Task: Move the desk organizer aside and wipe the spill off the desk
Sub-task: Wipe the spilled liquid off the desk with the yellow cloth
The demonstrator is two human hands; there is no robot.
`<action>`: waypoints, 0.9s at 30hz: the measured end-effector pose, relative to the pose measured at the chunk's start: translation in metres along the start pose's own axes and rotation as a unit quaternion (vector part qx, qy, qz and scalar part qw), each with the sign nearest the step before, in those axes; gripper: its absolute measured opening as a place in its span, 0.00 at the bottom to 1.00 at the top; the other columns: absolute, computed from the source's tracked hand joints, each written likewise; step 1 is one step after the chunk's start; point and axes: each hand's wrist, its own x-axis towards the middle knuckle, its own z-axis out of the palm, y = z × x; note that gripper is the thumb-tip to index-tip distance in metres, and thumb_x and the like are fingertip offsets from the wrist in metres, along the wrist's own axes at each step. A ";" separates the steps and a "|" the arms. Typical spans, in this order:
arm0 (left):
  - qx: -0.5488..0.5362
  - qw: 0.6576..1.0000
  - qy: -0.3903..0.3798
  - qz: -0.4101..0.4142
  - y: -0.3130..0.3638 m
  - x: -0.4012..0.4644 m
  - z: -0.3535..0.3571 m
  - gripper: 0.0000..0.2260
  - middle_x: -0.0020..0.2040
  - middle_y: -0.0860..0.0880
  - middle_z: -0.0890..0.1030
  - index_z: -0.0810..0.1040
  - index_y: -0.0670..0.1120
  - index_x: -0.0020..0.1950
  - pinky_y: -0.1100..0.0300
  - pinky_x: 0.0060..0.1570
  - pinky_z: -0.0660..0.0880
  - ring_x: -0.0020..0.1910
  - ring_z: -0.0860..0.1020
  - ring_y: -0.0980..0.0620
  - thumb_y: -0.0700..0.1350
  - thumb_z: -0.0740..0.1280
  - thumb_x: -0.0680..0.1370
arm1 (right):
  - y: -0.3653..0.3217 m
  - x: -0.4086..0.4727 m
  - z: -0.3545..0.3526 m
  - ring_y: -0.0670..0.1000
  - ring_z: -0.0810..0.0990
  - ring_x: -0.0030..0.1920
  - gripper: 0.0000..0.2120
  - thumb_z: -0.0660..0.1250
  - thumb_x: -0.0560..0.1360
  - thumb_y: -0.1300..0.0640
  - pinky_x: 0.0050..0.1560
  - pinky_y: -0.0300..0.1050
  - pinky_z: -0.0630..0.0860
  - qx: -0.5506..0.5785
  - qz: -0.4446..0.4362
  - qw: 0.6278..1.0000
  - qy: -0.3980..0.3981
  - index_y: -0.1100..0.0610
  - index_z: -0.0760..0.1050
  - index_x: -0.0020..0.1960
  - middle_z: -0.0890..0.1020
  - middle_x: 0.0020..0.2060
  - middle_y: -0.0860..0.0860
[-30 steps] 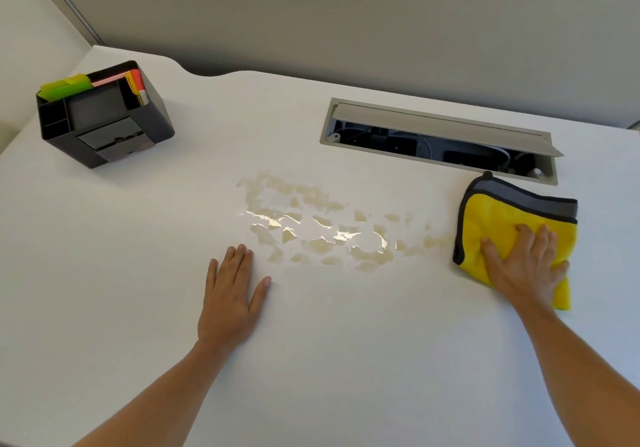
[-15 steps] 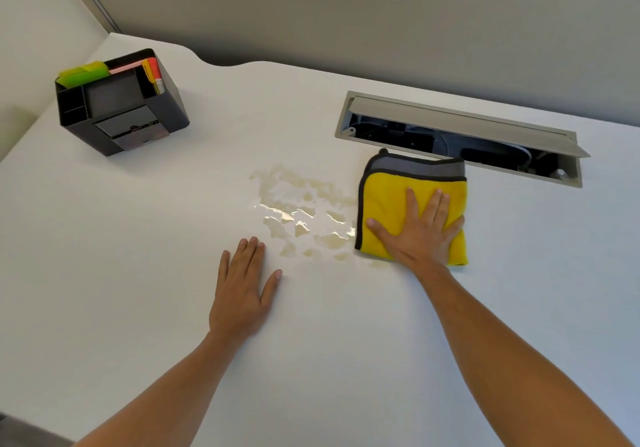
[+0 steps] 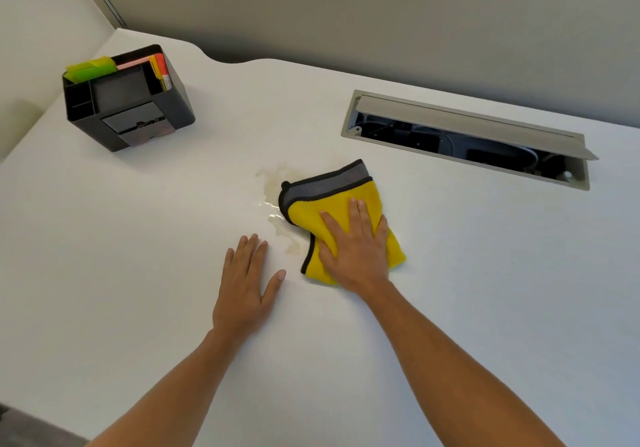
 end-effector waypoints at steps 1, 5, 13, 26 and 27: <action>-0.009 1.000 0.002 -0.003 0.000 0.000 -0.001 0.32 0.77 0.41 0.64 0.65 0.41 0.74 0.42 0.75 0.56 0.78 0.57 0.43 0.63 0.50 0.80 | 0.009 -0.003 -0.002 0.60 0.52 0.79 0.29 0.52 0.77 0.38 0.74 0.69 0.48 0.007 -0.009 1.000 0.000 0.43 0.61 0.77 0.57 0.79 0.59; 0.039 0.999 0.002 0.004 -0.010 -0.002 -0.008 0.32 0.77 0.41 0.61 0.67 0.43 0.73 0.36 0.72 0.57 0.78 0.54 0.40 0.64 0.51 0.79 | 0.055 -0.021 -0.015 0.59 0.57 0.78 0.30 0.51 0.75 0.39 0.73 0.68 0.52 0.014 0.069 0.997 0.028 0.46 0.66 0.75 0.62 0.77 0.58; 0.109 0.992 -0.008 -0.063 -0.066 0.010 -0.035 0.36 0.77 0.41 0.62 0.66 0.43 0.73 0.34 0.71 0.54 0.78 0.55 0.40 0.68 0.46 0.77 | 0.112 -0.076 -0.028 0.57 0.51 0.79 0.31 0.48 0.76 0.39 0.74 0.68 0.49 0.028 0.321 0.944 0.071 0.47 0.60 0.77 0.57 0.79 0.58; 0.092 0.993 -0.022 -0.074 -0.075 0.013 -0.029 0.32 0.79 0.48 0.58 0.59 0.49 0.77 0.40 0.76 0.43 0.79 0.51 0.48 0.64 0.50 0.78 | 0.040 -0.008 -0.009 0.61 0.44 0.79 0.35 0.52 0.76 0.34 0.73 0.71 0.40 0.021 0.300 0.953 0.036 0.46 0.53 0.79 0.49 0.79 0.62; 0.093 0.993 -0.021 -0.072 -0.074 0.013 -0.029 0.32 0.79 0.48 0.58 0.59 0.49 0.77 0.40 0.76 0.44 0.79 0.51 0.48 0.65 0.49 0.78 | 0.037 0.004 -0.009 0.61 0.44 0.79 0.35 0.52 0.76 0.34 0.73 0.71 0.40 0.018 0.288 0.957 0.034 0.46 0.53 0.79 0.49 0.79 0.62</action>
